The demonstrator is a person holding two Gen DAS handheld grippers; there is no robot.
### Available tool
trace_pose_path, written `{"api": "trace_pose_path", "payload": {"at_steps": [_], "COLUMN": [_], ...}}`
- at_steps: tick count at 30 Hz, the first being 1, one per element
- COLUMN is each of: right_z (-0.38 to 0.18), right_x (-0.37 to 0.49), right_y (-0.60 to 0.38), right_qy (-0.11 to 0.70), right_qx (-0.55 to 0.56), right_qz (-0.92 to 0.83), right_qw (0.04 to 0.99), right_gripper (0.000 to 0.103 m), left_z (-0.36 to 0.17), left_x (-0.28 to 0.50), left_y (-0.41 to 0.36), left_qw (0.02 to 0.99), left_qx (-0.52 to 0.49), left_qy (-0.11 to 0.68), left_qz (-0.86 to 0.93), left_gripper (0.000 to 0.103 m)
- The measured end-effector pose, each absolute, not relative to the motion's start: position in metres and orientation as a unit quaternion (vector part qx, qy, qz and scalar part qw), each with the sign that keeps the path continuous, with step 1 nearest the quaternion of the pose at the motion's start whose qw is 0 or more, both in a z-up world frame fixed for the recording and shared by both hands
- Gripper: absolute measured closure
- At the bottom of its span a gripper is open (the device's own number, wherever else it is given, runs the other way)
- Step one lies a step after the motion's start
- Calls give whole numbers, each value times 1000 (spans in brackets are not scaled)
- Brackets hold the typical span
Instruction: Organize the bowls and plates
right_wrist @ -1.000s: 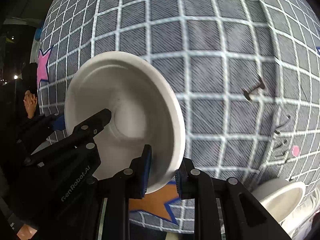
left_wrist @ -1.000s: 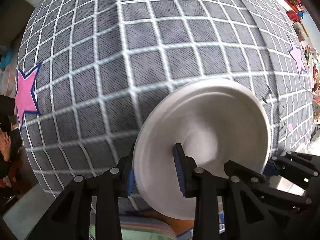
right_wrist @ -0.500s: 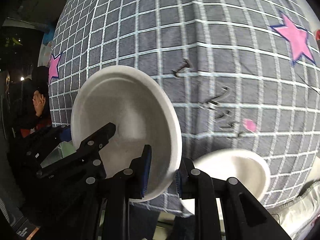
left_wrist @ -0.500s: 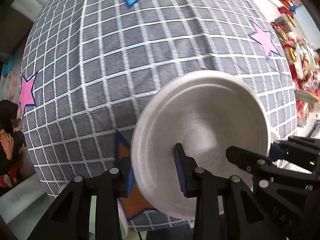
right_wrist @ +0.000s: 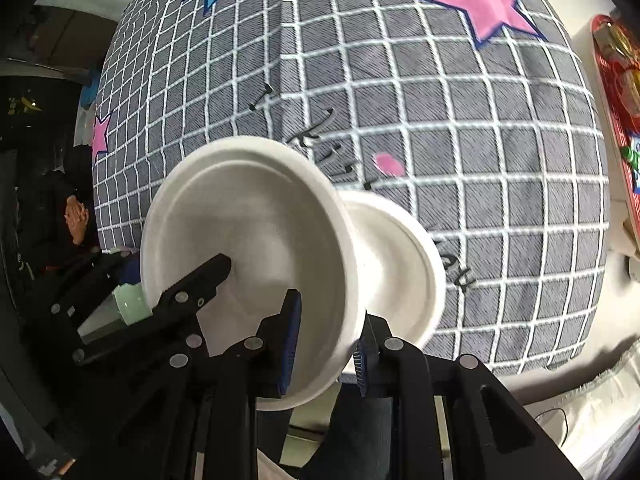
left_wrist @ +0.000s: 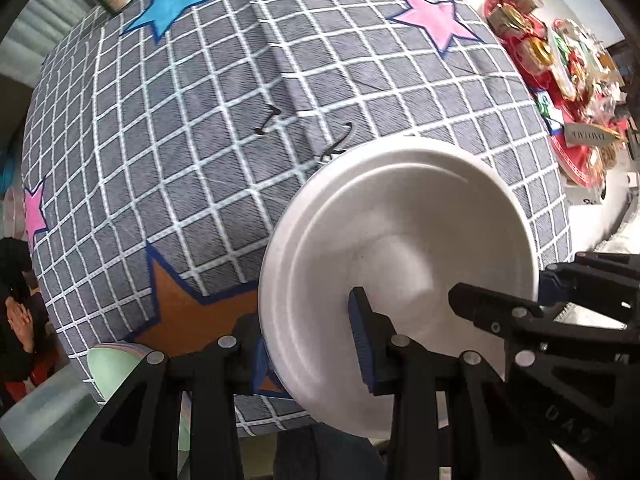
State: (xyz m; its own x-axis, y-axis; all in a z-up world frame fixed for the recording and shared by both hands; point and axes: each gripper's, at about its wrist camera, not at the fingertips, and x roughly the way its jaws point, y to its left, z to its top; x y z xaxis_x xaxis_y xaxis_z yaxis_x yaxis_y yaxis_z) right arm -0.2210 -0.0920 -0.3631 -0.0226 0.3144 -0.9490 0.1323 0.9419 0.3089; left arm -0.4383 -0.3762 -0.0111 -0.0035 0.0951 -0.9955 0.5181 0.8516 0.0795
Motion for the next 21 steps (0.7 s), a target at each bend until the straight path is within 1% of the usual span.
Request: {"api": "trace_pose_path", "payload": {"at_steps": [7, 10, 11, 12, 14, 15, 16, 17, 18, 19, 20, 21], "right_z": [-367, -372, -374, -375, -379, -380, -381, -381, -381, -380, -378, -378], "right_x": [-233, -232, -231, -231, -230, -230, -231, -231, -233, -233, -235, -236], "right_y": [-90, -94, -93, -93, -92, -93, -96, -99, -102, -106, -110, -113], "right_qy": [712, 713, 714, 715, 718, 719, 719, 719, 717, 714, 711, 710], "right_qx": [159, 163, 164, 164, 162, 165, 169, 171, 169, 170, 176, 183], "right_qz": [54, 53, 53, 52, 46, 44, 43, 39, 32, 28, 30, 33], "right_qw": [682, 680, 679, 677, 676, 674, 672, 673, 675, 678, 680, 679], "right_gripper": [77, 77, 77, 77, 76, 74, 69, 52, 33, 27, 19, 14], "left_z": [-26, -38, -40, -43, -43, -43, -43, -43, -44, -44, -44, -44], "left_x": [-546, -587, -594, -602, -619, -627, -631, -643, -645, -654, -663, -665], "left_y": [-470, -508, -515, -522, -538, -545, -548, -559, -560, -567, -575, -576], "left_qw": [659, 657, 657, 658, 662, 665, 667, 669, 670, 671, 672, 673], "left_qx": [229, 235, 237, 238, 234, 234, 234, 232, 226, 217, 209, 206], "left_qy": [696, 699, 699, 699, 698, 697, 697, 697, 699, 701, 703, 704], "left_qz": [-170, -159, -154, -148, -137, -130, -123, -111, -107, -104, -100, -97], "left_gripper": [64, 56, 49, 40, 31, 31, 31, 28, 24, 23, 23, 23]}}
